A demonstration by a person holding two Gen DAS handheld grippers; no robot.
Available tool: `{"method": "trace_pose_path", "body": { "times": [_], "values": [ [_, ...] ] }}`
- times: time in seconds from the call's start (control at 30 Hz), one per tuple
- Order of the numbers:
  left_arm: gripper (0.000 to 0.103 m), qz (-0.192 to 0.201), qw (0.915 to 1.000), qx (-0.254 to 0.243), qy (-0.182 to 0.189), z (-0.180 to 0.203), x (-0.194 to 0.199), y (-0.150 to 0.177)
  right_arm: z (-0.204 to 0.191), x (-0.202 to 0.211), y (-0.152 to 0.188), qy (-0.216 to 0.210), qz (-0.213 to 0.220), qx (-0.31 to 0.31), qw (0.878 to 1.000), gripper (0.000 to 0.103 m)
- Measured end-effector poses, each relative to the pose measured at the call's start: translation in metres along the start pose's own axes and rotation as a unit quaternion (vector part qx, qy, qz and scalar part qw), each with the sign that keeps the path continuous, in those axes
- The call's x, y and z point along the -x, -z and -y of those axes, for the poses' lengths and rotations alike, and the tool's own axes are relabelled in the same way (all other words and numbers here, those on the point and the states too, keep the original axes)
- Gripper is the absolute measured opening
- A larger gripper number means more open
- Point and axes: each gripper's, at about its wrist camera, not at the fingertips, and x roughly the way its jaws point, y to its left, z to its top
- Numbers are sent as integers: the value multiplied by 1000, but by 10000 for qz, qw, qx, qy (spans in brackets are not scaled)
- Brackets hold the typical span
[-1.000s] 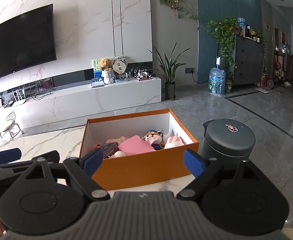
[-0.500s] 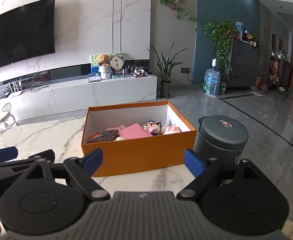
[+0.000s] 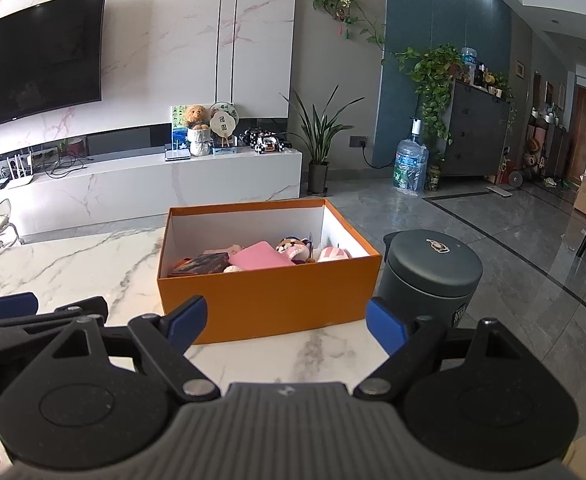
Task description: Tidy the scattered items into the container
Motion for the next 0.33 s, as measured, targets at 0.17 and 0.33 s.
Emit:
{"method": "trace_pose_path", "body": {
  "times": [0.17, 0.33],
  "values": [
    [69, 25, 10000, -87, 3, 1, 2, 1, -2, 1, 2, 0, -43, -17, 10000, 86],
    [68, 25, 10000, -88, 12, 1, 1, 4, -4, 2, 3, -4, -65, -17, 10000, 86]
  ]
}}
